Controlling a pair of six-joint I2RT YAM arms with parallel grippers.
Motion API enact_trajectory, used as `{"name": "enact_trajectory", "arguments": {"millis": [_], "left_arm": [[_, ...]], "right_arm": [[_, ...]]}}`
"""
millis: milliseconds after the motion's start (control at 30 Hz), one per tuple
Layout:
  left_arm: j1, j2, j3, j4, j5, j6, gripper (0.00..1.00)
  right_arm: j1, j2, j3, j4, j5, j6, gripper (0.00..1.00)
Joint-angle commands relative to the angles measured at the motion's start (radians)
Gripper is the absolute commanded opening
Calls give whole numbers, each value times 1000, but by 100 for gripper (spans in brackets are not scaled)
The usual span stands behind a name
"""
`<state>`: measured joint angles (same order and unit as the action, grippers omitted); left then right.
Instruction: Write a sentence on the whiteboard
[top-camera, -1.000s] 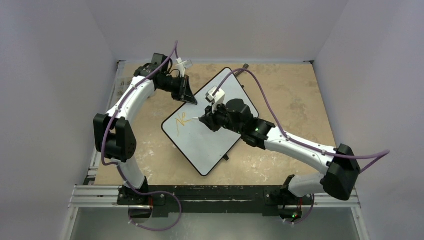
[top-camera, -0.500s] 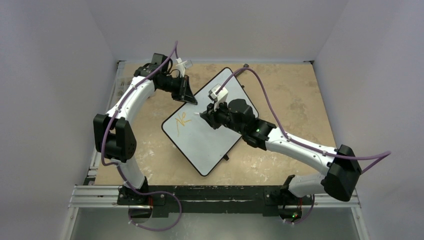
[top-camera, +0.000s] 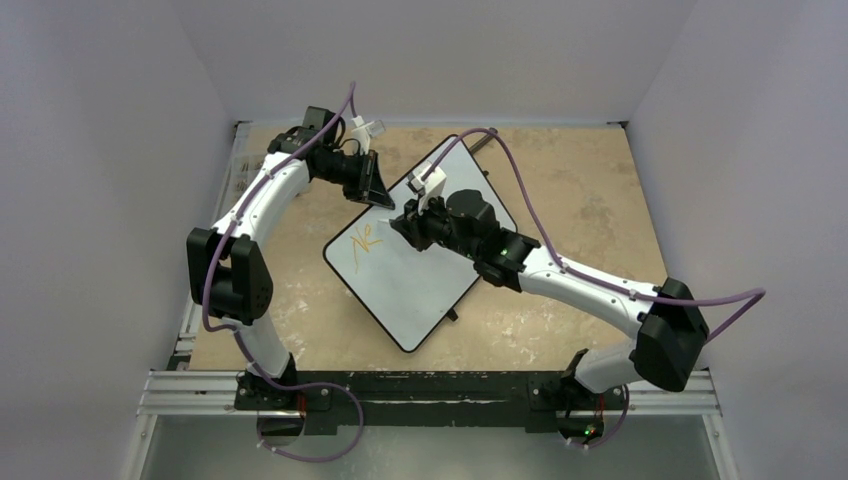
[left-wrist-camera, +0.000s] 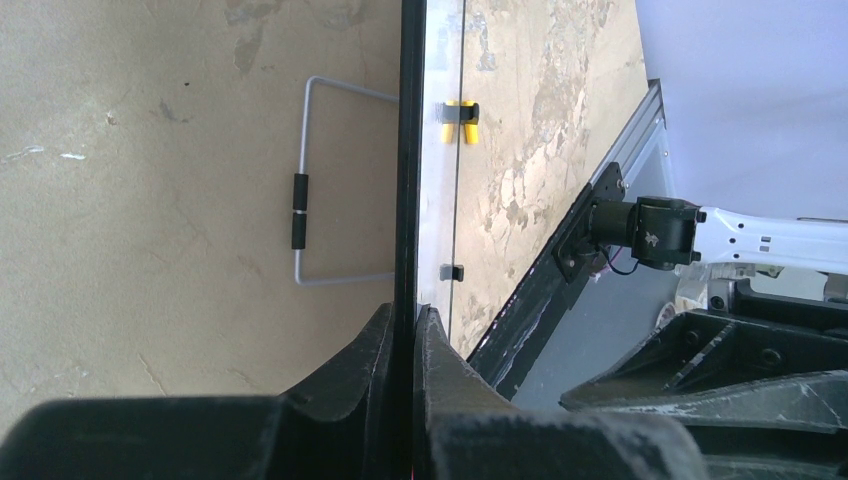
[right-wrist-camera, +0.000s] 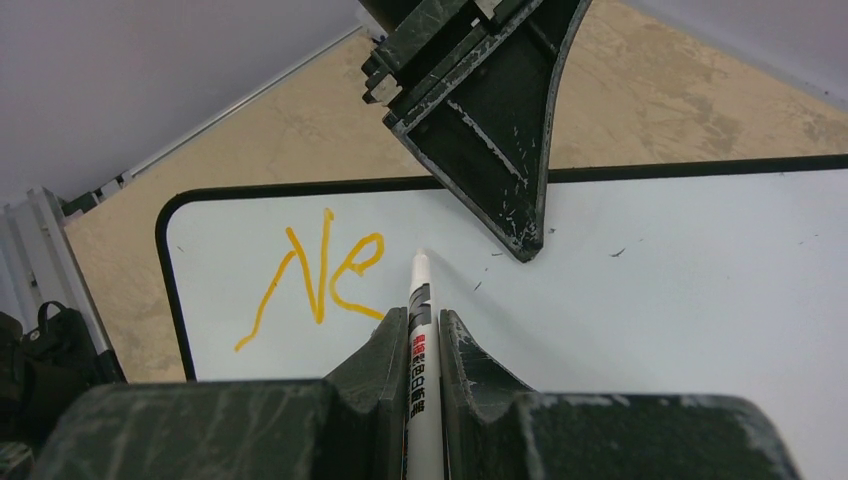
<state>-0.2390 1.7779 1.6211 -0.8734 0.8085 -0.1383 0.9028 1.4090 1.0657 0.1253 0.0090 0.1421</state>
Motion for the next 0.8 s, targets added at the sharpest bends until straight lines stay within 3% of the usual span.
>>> {"name": "enact_trajectory", "arguments": {"millis": [0,367,767], "left_arm": [[3,-48,1,24,-105,23,0],[3,-46,2,24,-103,23,0],[3,-48,1,26,-104,22,0]], "right_arm": [[-2,15,64,48,-6,3,0],[-2,49,42,24,-12,-4,0],[-2,-39,-145,43,10,47,0]]}}
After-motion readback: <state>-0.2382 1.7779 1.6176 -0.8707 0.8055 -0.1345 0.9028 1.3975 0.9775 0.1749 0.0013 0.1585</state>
